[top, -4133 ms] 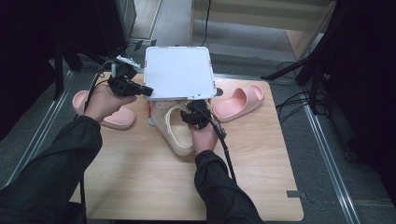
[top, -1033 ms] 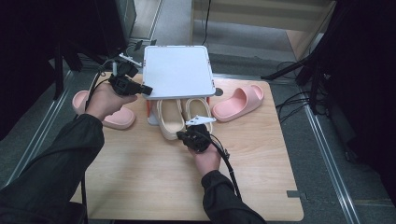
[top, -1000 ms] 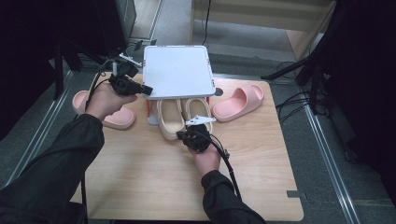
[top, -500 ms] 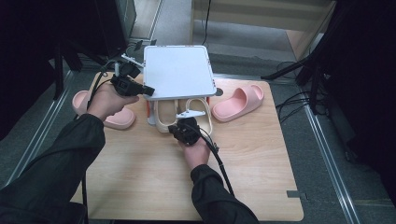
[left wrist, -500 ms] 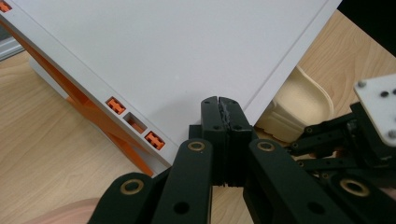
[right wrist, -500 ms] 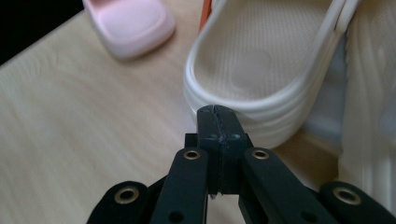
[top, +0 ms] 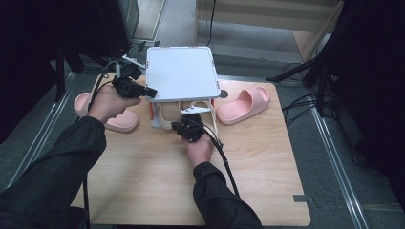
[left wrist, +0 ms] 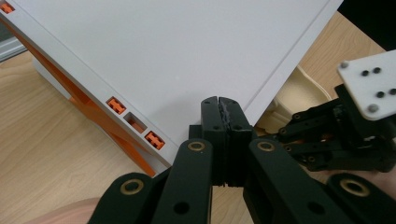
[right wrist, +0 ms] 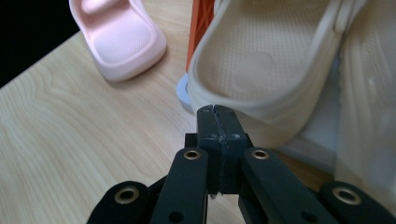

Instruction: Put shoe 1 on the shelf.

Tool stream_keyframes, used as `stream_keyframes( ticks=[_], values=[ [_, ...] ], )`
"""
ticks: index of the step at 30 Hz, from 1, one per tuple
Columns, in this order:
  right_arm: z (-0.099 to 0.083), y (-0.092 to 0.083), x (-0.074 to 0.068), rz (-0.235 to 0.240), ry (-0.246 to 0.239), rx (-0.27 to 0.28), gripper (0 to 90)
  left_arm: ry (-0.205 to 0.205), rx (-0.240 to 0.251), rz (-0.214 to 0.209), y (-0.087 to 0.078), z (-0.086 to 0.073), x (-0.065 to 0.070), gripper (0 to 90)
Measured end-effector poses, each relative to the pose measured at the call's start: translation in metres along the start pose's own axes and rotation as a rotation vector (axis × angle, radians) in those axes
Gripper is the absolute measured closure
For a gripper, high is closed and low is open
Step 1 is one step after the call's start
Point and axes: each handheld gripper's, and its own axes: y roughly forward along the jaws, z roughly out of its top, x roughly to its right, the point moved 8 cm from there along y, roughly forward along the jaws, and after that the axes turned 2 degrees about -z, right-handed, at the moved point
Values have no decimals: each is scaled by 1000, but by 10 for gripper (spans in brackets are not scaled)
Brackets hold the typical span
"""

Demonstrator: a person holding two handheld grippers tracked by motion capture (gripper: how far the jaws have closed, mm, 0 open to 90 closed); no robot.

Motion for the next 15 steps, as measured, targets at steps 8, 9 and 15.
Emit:
stream_keyframes(
  ticks=[8,9,15],
  values=[
    [-12,-35,-1,17,-30,12,900,-1,-1,6,0,0,1,897],
    [-14,-41,-1,27,-28,13,900,-1,-1,5,0,0,1,897],
    [-26,-76,4,35,-47,5,900,3,-3,10,0,0,0,897]
  ],
)
